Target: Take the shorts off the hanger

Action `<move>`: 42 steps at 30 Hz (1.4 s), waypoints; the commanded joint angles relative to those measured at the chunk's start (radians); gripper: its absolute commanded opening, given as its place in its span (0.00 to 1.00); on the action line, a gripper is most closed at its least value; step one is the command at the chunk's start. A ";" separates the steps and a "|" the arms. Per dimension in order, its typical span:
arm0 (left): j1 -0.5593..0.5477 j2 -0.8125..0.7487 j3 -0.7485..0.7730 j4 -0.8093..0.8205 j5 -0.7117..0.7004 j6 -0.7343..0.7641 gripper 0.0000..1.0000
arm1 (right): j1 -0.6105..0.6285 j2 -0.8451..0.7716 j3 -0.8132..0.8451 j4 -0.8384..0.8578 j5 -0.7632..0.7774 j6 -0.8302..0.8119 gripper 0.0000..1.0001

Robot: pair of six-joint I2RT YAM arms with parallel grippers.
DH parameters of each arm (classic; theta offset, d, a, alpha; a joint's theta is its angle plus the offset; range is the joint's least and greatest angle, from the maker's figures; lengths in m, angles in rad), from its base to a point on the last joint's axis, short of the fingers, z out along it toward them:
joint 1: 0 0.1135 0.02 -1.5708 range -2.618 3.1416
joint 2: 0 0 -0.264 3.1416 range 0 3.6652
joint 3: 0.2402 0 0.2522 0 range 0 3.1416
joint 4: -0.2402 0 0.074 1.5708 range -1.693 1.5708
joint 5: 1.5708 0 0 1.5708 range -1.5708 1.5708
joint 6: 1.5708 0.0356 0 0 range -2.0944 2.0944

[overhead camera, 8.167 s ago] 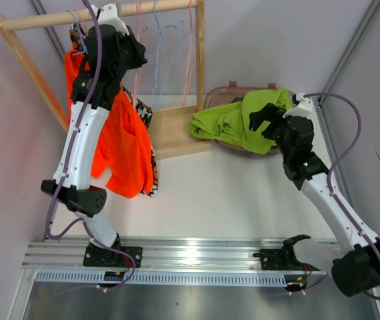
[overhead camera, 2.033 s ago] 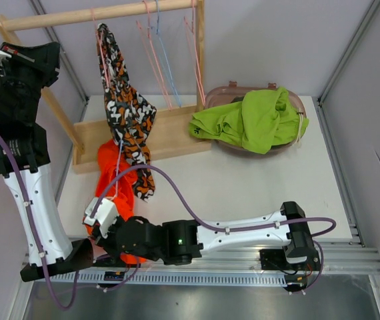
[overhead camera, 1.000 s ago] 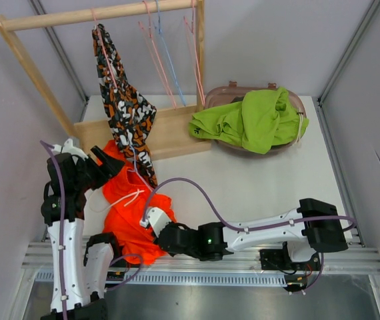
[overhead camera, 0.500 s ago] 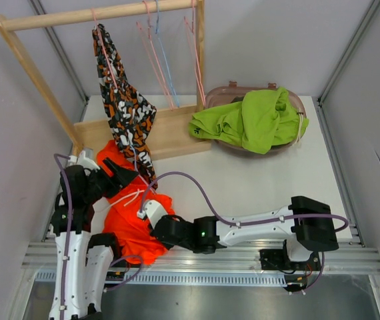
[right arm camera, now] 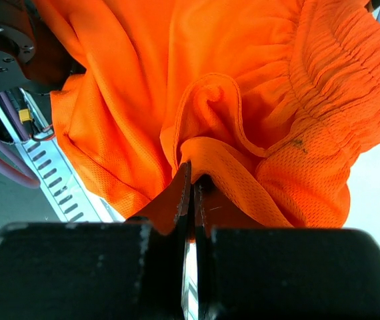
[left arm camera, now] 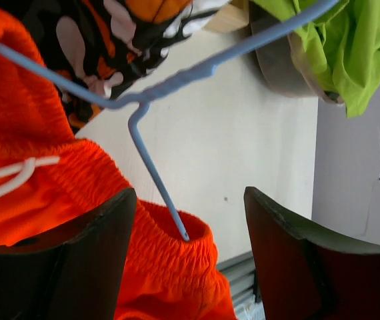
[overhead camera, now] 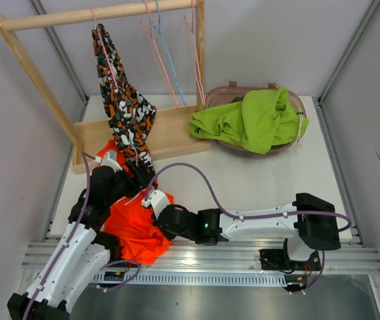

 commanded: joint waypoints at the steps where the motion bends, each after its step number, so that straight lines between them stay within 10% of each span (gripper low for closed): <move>1: -0.030 0.039 -0.012 0.135 -0.127 -0.054 0.71 | -0.006 -0.041 -0.013 0.038 -0.004 0.020 0.00; 10: -0.084 0.151 -0.073 0.282 -0.210 -0.108 0.52 | -0.023 -0.064 -0.044 0.044 -0.012 0.025 0.00; 16: -0.114 0.157 -0.040 0.270 -0.256 -0.123 0.00 | -0.034 -0.069 -0.049 0.047 -0.015 0.026 0.00; 42: -0.128 0.116 0.816 -0.244 -0.538 0.122 0.00 | 0.080 -0.133 -0.052 -0.009 0.100 0.064 0.00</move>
